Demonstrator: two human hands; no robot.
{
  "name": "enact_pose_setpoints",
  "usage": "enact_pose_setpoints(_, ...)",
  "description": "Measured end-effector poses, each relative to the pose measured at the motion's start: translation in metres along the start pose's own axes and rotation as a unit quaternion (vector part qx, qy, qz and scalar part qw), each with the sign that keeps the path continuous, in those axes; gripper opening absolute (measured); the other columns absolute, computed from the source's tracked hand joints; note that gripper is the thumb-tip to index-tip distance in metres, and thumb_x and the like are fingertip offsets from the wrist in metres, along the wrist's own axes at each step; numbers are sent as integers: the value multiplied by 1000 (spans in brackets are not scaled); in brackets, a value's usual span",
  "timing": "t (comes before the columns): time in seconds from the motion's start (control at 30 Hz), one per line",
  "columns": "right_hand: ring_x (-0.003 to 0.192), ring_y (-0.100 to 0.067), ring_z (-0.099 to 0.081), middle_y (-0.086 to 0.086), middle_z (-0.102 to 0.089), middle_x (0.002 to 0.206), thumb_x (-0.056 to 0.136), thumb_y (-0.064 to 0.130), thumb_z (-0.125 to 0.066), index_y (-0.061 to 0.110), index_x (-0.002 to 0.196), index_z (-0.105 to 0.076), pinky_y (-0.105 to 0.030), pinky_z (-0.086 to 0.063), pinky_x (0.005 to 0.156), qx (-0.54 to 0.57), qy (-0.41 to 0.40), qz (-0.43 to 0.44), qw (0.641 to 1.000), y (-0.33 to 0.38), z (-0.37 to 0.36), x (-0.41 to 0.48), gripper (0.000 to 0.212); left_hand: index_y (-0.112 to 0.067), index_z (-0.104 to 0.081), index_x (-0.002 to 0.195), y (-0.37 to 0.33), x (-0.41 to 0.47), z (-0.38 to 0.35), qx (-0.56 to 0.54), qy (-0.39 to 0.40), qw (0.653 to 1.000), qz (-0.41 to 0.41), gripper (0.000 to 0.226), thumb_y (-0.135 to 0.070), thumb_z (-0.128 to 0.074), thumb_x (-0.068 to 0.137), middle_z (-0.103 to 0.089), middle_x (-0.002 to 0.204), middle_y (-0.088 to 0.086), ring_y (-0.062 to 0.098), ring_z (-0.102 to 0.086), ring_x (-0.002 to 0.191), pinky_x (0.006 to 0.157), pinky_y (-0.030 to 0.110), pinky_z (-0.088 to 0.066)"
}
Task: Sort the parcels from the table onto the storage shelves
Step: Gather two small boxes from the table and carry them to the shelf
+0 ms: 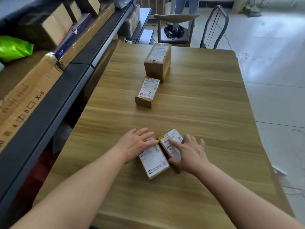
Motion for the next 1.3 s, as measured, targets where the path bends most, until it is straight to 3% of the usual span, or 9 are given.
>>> enact_pose_setpoints(0.13,117,-20,-36,1,-37,121,81,68,-46,50,145,-22,-43,-29,100,16,-20,26,999,-2,-15,-40,71,-41,-12,152,-16,-41,-10,-105,-82,974,181,84,-1,-51,89,-10,162,-1,23,-18,145,108,39,-37)
enact_pose_setpoints(0.23,116,-20,-35,1,-37,120,86,64,-43,49,146,-23,-38,-32,93,33,-27,40,998,-4,-22,-55,64,-38,-32,146,-38,-61,-14,-211,-102,931,279,62,-9,-49,94,-27,154,-7,19,-32,134,90,35,-46)
enact_pose_setpoints(0.37,117,-20,-35,1,-37,121,85,63,-46,48,145,-25,-38,-31,96,28,-20,58,998,-3,-23,-64,65,-37,-26,150,-85,-61,-26,-239,24,940,244,58,-38,-50,98,-8,162,-2,20,-8,148,111,40,-29)
enact_pose_setpoints(0.57,118,-25,-34,-1,-30,129,77,55,-63,46,143,-34,-35,-33,103,83,37,91,992,0,-34,-86,72,-43,-25,149,-91,-84,-22,-173,52,952,246,67,-9,-49,96,-7,162,-1,22,-2,149,115,40,-24)
enact_pose_setpoints(0.7,122,-25,-36,-1,-21,140,76,49,-69,44,141,-37,-32,-36,103,132,38,110,984,3,-47,-101,73,-35,-51,136,-94,-97,-29,-338,-25,872,353,45,-30,-61,92,-23,158,-1,24,-21,144,113,35,-26)
enact_pose_setpoints(0.8,133,-25,-30,-1,-8,152,75,50,-70,45,141,-35,-34,-35,107,160,37,97,982,4,-54,-105,76,-25,-49,128,-105,-94,-29,-364,-79,831,414,64,-50,-75,75,-28,150,1,26,-35,132,107,36,-35)
enact_pose_setpoints(0.93,142,-27,-23,-4,8,160,73,51,-71,49,142,-32,-35,-33,110,183,52,75,979,2,-59,-102,79,-31,-28,141,-113,-86,-37,-370,-67,806,457,92,-52,-79,68,-8,158,7,31,-28,138,109,40,-34)
enact_pose_setpoints(1.13,139,-25,-31,-4,5,161,72,55,-61,55,142,-23,-33,-40,98,155,33,56,986,12,-55,-87,80,-39,-33,136,-91,-93,-41,-360,-21,815,453,80,-45,-77,70,-35,131,4,28,-45,120,95,39,-46)
enact_pose_setpoints(1.3,140,-30,-25,-9,10,160,74,51,-59,51,147,-14,-36,-36,105,133,30,29,990,35,-52,-64,85,-45,-32,137,-76,-99,-50,-382,-19,812,440,81,-44,-75,69,-38,126,1,27,-46,118,94,37,-46)
Point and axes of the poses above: each hand's wrist, its own x-axis towards the middle knuckle, its own z-axis out of the back of the hand, y = z × x, the point moved 4 cm from there along x, towards the middle knuckle
